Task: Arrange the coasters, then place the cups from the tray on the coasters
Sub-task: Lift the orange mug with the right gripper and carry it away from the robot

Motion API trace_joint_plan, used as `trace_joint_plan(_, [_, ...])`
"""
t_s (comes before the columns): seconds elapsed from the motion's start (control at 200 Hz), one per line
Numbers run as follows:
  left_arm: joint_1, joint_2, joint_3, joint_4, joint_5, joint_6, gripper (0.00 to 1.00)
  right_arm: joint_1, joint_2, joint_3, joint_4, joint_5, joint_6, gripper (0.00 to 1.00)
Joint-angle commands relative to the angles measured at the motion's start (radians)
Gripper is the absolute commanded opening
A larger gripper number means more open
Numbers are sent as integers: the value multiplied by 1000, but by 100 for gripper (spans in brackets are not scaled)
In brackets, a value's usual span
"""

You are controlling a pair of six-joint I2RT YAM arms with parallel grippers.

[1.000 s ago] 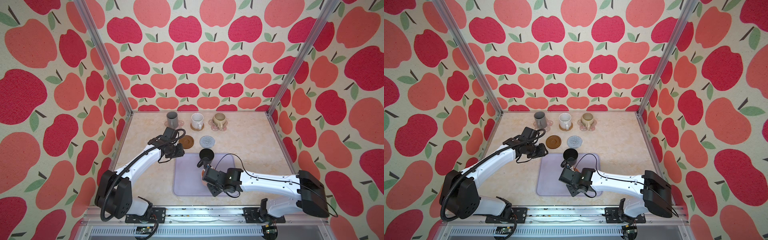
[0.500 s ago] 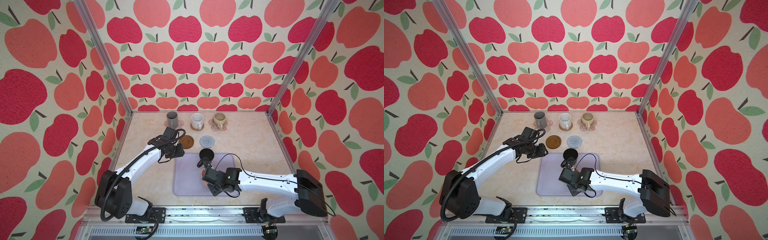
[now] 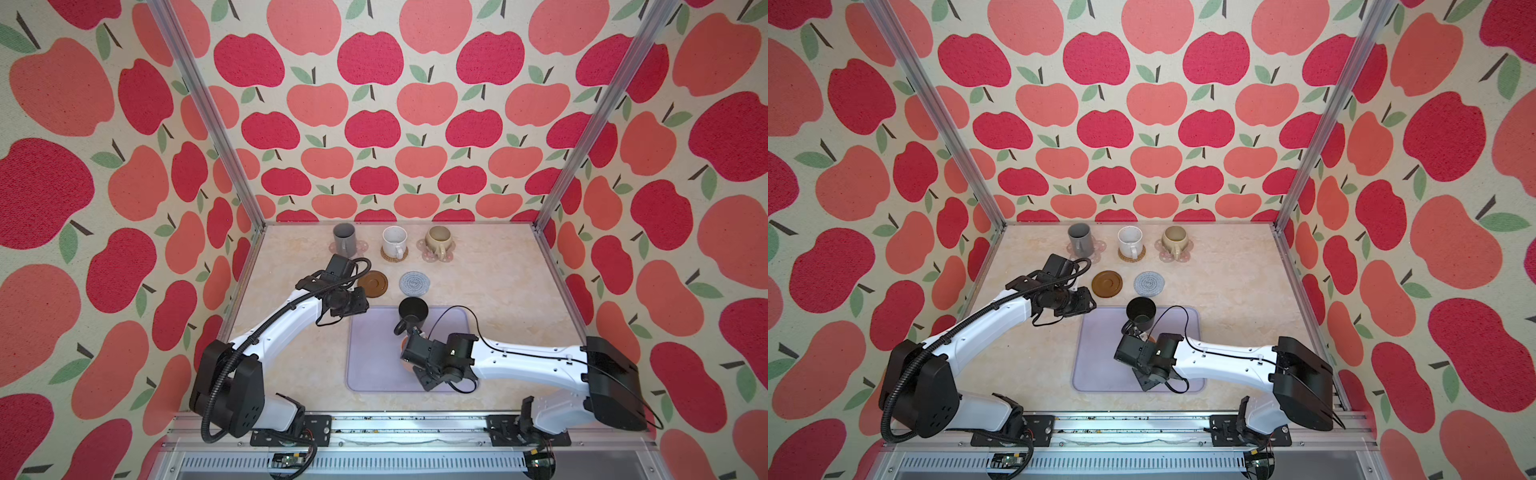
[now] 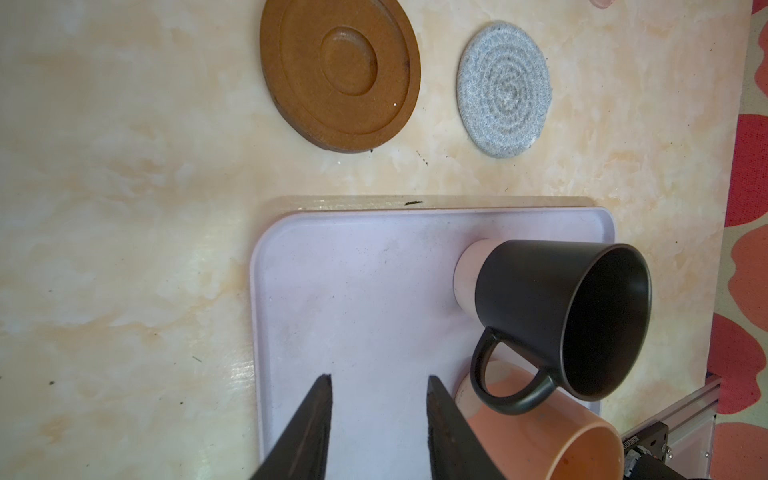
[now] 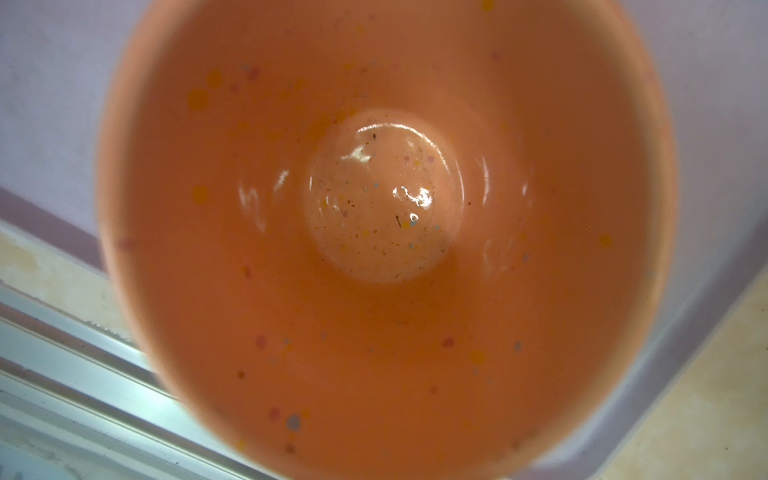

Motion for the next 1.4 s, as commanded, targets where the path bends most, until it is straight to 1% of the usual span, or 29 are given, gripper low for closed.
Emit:
trace_joint_plan(0.0, [-2,6,27,-24,-9,1,40,1,-4,21,-34,14,0,0])
trace_joint_plan(0.205, [-2,7,30,-24,-7,2,40,15,-45,15,-47,45,21,0])
trace_joint_plan(0.49, [-5,10,29,-18,-3,-2,40,28,-171,-36,-66,109,82,0])
trace_joint_plan(0.695, [-9,18,41,-23,-5,-1,40,37,-250,-64,-116,150,125,0])
trace_joint_plan(0.981, [-11,3,37,-24,-10,-5,40,37,-306,-71,-205,198,157,0])
trace_joint_plan(1.211, [-11,6,46,-29,-15,1,40,22,-372,-81,-270,240,185,0])
trace_joint_plan(1.396, [-10,17,59,-39,-21,5,40,-27,-427,-85,-273,264,174,0])
